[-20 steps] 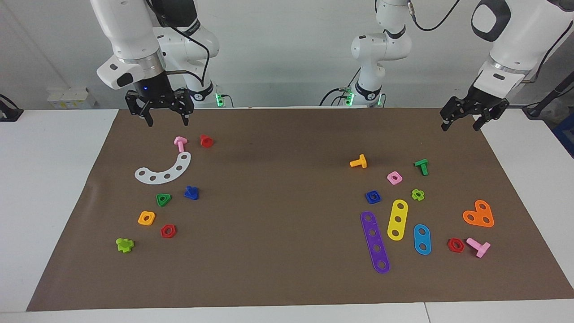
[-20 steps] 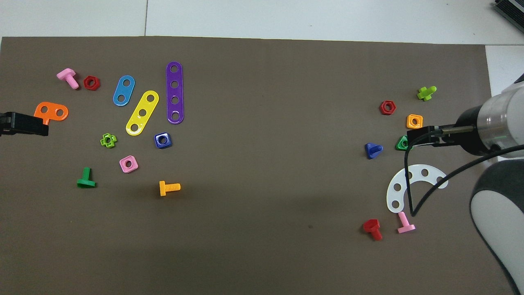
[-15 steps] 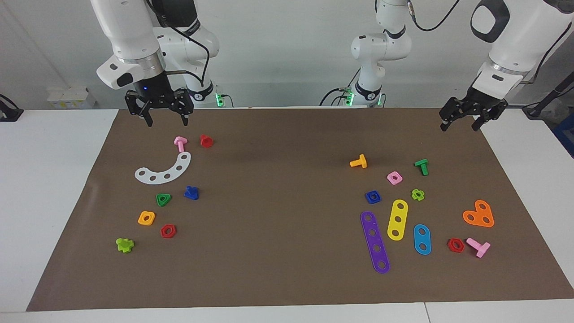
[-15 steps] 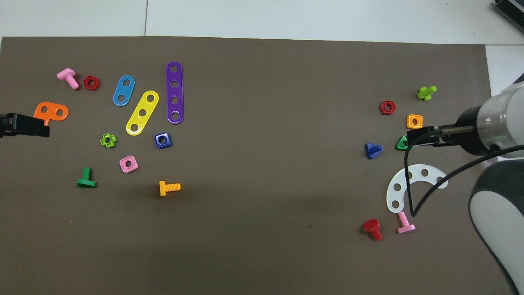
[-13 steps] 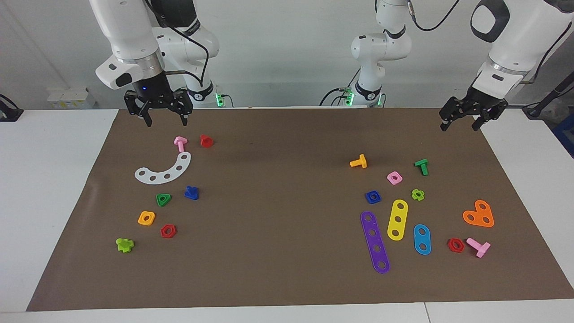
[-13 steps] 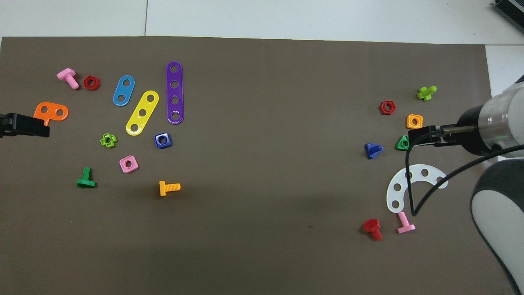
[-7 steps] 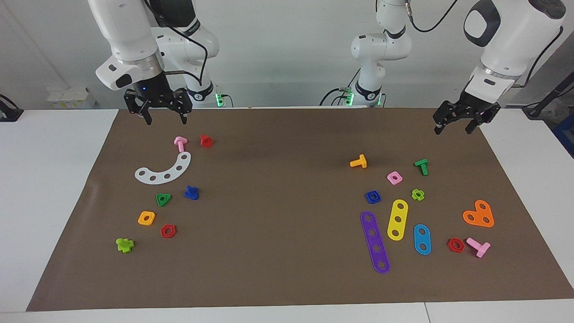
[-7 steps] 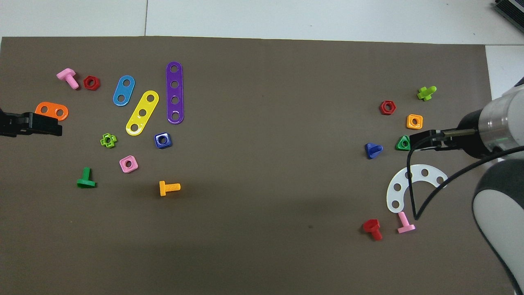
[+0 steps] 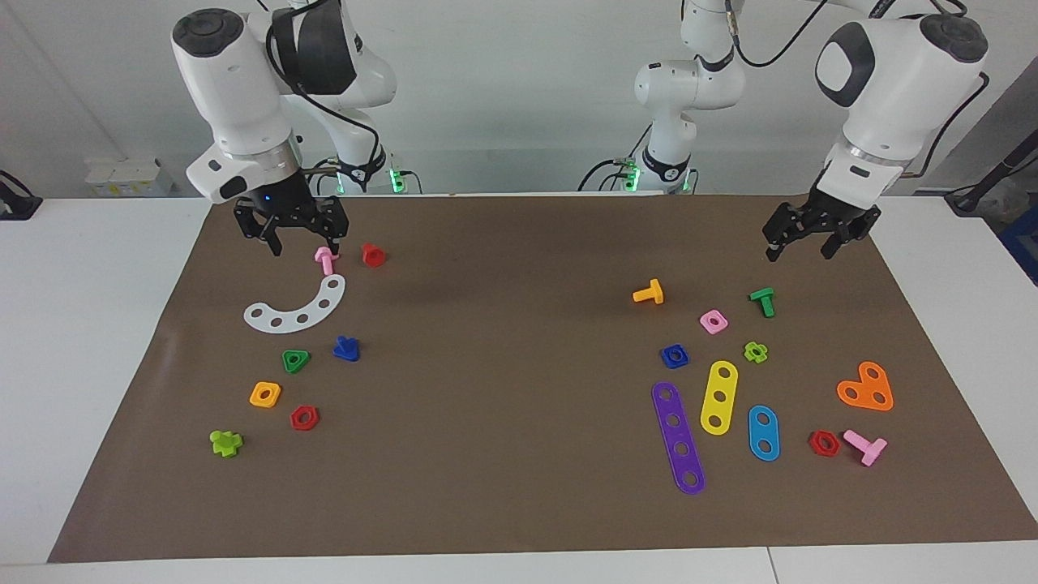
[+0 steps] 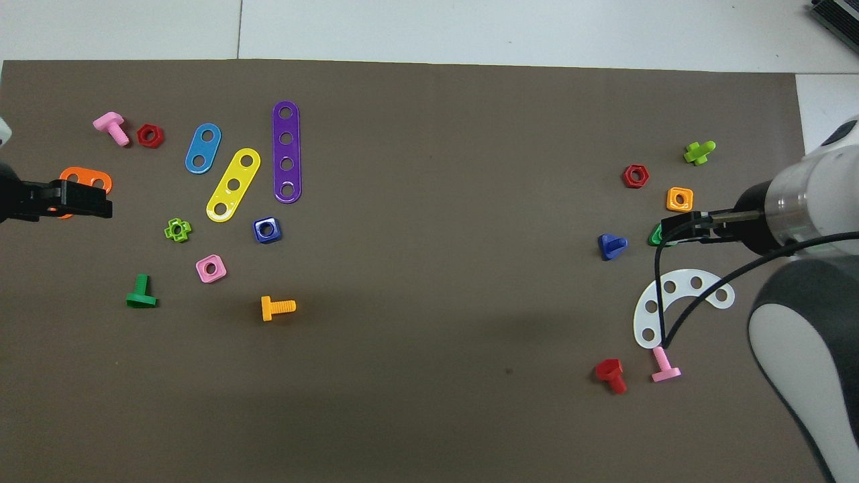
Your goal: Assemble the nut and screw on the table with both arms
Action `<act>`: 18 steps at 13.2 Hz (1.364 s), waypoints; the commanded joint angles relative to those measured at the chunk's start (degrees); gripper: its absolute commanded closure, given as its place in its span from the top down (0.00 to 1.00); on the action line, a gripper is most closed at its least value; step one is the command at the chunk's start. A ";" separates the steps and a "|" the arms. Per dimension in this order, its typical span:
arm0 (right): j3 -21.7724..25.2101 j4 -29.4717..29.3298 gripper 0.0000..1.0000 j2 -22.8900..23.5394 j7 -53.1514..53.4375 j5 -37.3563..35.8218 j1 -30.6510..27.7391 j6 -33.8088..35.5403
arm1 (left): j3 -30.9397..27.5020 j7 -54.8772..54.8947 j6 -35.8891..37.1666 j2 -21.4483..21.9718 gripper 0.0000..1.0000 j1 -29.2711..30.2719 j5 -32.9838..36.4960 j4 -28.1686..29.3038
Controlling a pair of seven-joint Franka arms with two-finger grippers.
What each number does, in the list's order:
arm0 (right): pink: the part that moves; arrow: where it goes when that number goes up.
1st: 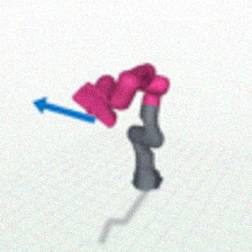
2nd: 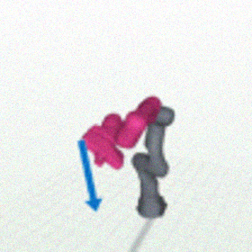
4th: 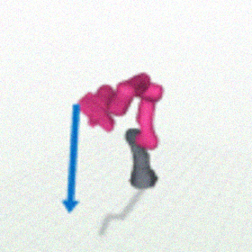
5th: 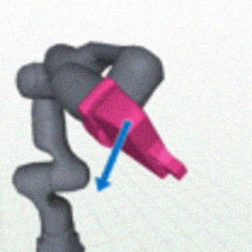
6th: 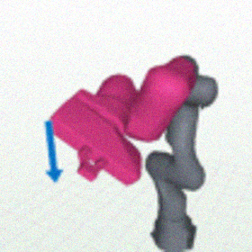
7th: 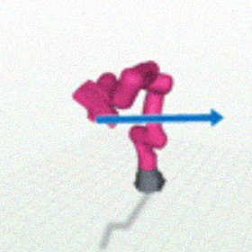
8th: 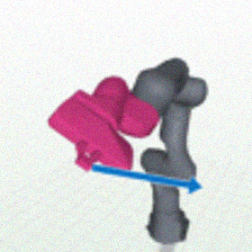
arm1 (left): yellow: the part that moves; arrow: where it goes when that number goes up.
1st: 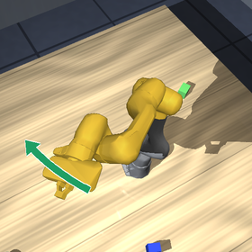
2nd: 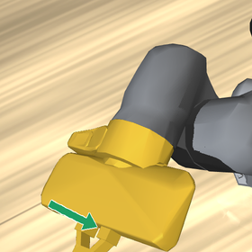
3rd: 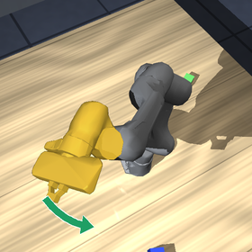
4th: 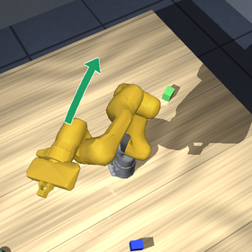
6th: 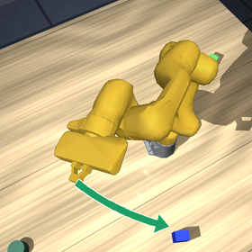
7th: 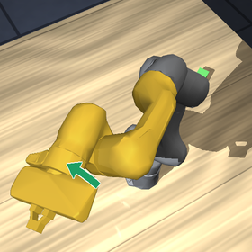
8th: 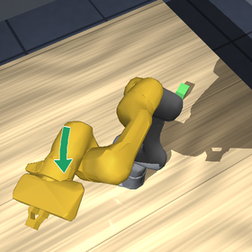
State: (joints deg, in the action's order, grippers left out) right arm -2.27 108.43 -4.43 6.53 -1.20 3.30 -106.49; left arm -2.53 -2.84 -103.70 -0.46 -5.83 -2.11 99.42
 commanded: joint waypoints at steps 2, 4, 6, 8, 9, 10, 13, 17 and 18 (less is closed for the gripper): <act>-0.19 4.41 0.93 2.84 -2.14 0.67 -0.84 -8.54 | -0.55 -5.58 -7.62 -4.98 0.95 -2.94 -2.02 3.13; -0.19 5.47 0.92 5.21 -2.23 0.67 -0.84 -11.61 | -0.55 -9.71 -16.84 -5.96 0.95 -5.15 -2.20 8.83; -0.19 5.74 0.91 8.11 -2.05 0.67 -0.75 -15.48 | -0.55 -9.99 -21.17 -5.96 0.91 -5.42 -2.20 12.98; -0.19 5.82 0.89 10.83 -2.05 0.67 -0.84 -19.00 | -0.55 -11.30 -24.86 -6.40 0.88 -5.50 -2.20 15.70; -0.19 5.82 0.88 11.72 -2.14 0.67 -0.84 -19.89 | -0.55 -13.23 -27.58 -6.83 0.88 -6.11 -2.20 17.11; -0.19 5.91 0.87 12.60 -2.23 0.67 -1.01 -20.42 | -0.55 -15.25 -30.13 -8.05 0.88 -7.34 -2.20 17.91; -0.19 10.20 0.85 13.83 -2.32 0.67 -0.84 -26.02 | -0.55 -17.38 -34.80 -11.04 0.87 -8.32 -2.20 18.53; -0.19 14.35 0.80 15.15 -2.58 0.58 -0.84 -33.43 | -0.72 -17.46 -40.95 -16.14 0.86 -9.81 -2.11 18.62; -0.19 14.44 0.79 15.07 -2.84 0.58 -0.84 -33.43 | -0.73 -17.46 -40.88 -16.24 0.86 -9.90 -2.11 18.97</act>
State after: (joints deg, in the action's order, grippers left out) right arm -2.22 121.79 11.53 6.40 -1.20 3.16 -138.80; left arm -2.29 -19.86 -142.35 -15.83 -14.16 -3.53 117.50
